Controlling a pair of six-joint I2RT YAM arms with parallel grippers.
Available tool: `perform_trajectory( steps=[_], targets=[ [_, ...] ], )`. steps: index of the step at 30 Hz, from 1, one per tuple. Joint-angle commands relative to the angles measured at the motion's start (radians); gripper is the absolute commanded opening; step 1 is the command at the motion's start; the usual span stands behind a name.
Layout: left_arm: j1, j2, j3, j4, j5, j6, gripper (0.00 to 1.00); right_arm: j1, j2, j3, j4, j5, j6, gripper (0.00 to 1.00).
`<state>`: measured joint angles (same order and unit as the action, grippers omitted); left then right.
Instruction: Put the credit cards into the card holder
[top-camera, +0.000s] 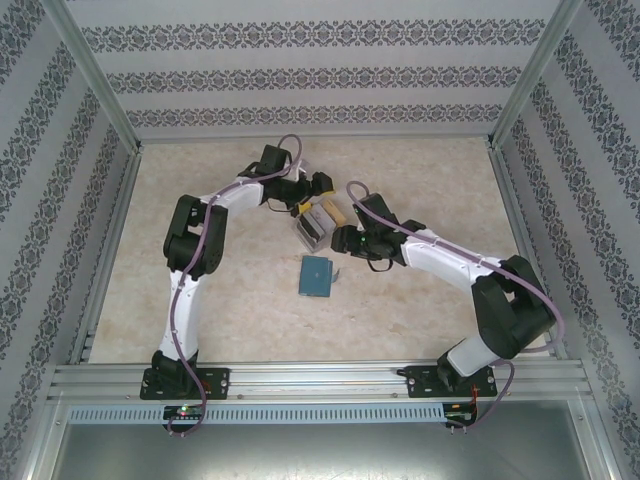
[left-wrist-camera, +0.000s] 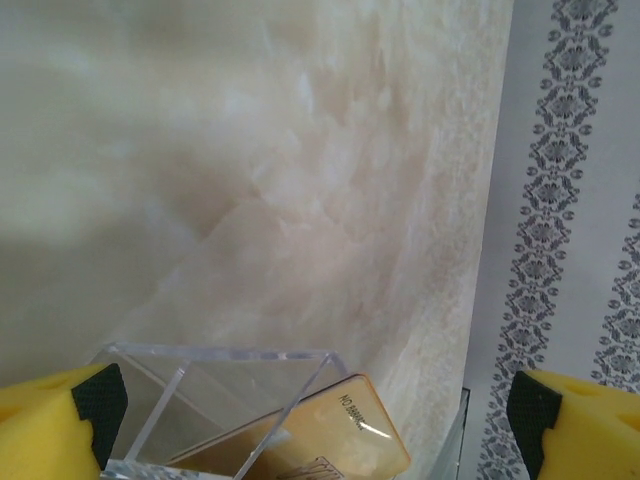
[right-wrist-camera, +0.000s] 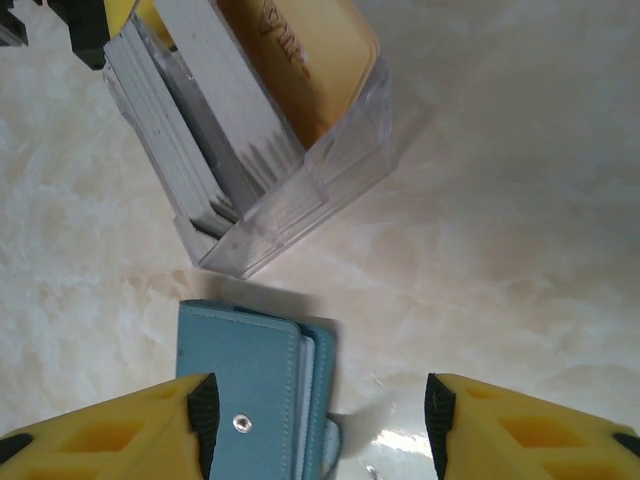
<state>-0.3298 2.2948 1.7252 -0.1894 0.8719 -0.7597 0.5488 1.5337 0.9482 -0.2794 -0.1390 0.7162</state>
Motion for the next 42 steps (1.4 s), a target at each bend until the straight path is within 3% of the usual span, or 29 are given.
perform_trajectory(
  steps=[1,10,12,15,19,29,32,42],
  targets=[
    [-0.050,-0.004,0.016,0.049,0.049,-0.036,0.99,-0.020,-0.063,-0.034,-0.002,0.030,0.023,0.57],
    [-0.126,0.070,0.181,-0.049,0.083,0.002,1.00,-0.044,-0.165,-0.050,-0.047,0.043,-0.053,0.55],
    [-0.125,0.051,0.180,-0.043,0.051,-0.003,0.99,-0.041,-0.164,-0.029,-0.074,0.043,-0.079,0.53],
    [-0.109,-0.037,0.136,-0.064,-0.084,0.020,0.99,-0.034,-0.151,-0.004,-0.094,0.028,-0.117,0.51],
    [-0.056,-0.210,-0.033,-0.066,-0.309,0.041,0.99,-0.002,-0.090,0.080,-0.159,0.047,-0.184,0.51],
    [0.040,-0.687,-0.594,0.056,-0.638,0.078,0.99,0.102,0.236,0.437,-0.381,0.203,-0.326,0.42],
    [0.044,-0.795,-0.718,0.114,-0.662,0.081,0.99,0.122,0.339,0.564,-0.487,0.305,-0.343,0.43],
    [0.046,-0.987,-0.966,0.248,-0.642,0.049,0.99,0.161,0.519,0.766,-0.607,0.407,-0.425,0.45]
  ],
)
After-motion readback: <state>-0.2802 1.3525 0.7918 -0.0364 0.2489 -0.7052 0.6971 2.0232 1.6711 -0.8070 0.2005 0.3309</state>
